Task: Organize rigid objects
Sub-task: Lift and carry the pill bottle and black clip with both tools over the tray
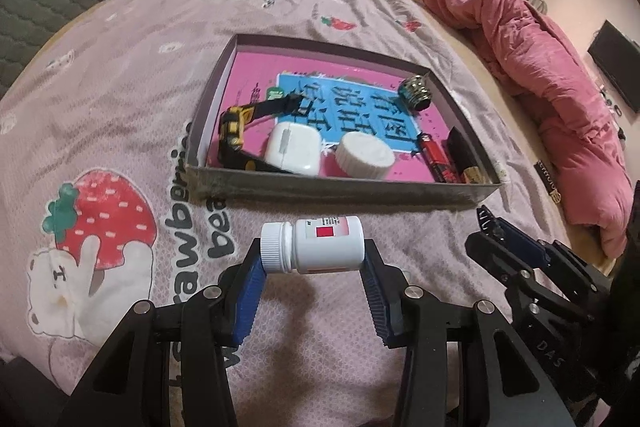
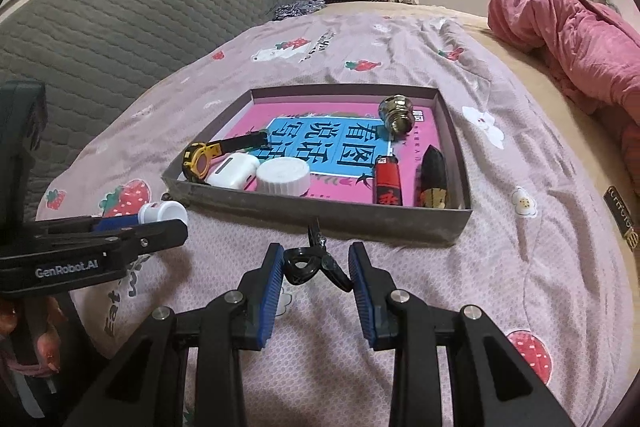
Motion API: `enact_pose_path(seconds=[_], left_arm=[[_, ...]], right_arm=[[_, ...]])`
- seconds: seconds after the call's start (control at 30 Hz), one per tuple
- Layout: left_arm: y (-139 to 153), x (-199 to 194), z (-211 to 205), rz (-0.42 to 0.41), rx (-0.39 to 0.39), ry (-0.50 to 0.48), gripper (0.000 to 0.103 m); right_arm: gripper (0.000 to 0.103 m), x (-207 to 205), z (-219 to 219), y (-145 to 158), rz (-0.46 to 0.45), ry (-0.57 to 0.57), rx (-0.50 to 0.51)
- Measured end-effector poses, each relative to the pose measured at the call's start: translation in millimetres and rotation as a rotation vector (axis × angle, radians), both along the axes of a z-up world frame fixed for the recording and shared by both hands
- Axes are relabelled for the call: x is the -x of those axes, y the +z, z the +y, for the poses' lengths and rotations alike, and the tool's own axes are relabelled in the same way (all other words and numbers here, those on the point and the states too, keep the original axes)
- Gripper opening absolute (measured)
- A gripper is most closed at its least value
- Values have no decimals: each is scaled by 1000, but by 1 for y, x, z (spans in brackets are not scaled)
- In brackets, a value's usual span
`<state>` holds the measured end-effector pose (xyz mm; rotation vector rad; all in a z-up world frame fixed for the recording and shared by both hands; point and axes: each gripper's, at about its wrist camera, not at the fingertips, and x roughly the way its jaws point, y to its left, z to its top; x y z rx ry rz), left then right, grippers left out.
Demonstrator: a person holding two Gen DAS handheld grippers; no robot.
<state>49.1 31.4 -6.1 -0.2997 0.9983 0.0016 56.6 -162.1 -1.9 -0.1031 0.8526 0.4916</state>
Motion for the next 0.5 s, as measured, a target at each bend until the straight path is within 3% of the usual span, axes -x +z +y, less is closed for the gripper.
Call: enact_pose_path(seconds=[0.5], left_arm=[[24,-2,4,-64,-18,-2,48]], right_arm=[[34,-1,-8,19,-41,-22,-32]])
